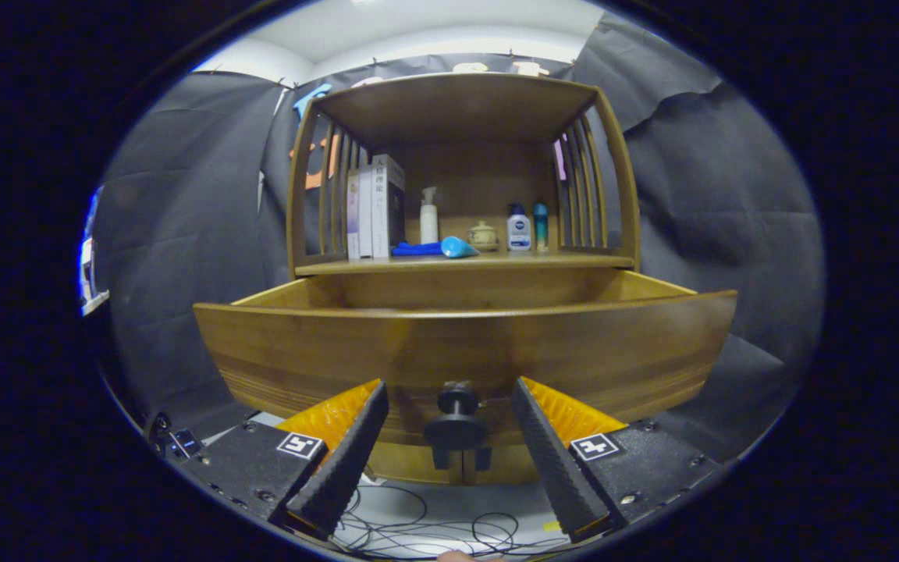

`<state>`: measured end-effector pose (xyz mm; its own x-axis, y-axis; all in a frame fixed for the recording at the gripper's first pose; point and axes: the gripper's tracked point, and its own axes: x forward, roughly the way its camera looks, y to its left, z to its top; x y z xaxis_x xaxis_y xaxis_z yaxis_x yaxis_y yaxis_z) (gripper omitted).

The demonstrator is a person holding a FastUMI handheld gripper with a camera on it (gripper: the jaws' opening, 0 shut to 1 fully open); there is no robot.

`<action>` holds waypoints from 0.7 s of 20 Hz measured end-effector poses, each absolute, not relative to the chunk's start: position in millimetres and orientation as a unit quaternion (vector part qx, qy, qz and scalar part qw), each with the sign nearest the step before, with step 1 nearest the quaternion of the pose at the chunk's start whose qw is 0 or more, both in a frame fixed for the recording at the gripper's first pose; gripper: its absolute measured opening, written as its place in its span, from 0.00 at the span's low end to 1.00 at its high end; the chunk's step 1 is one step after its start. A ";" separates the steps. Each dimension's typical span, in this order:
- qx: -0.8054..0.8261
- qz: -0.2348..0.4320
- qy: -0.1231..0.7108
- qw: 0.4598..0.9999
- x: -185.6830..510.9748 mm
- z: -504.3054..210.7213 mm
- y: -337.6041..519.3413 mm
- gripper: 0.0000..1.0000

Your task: Pull open the drawer, take out the items inside it, and place them on the countertop above the cabinet.

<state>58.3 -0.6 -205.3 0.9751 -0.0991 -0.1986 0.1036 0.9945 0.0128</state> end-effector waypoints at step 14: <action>-0.002 -0.075 0.092 0.993 77.5 -208.0 -8.6 1.00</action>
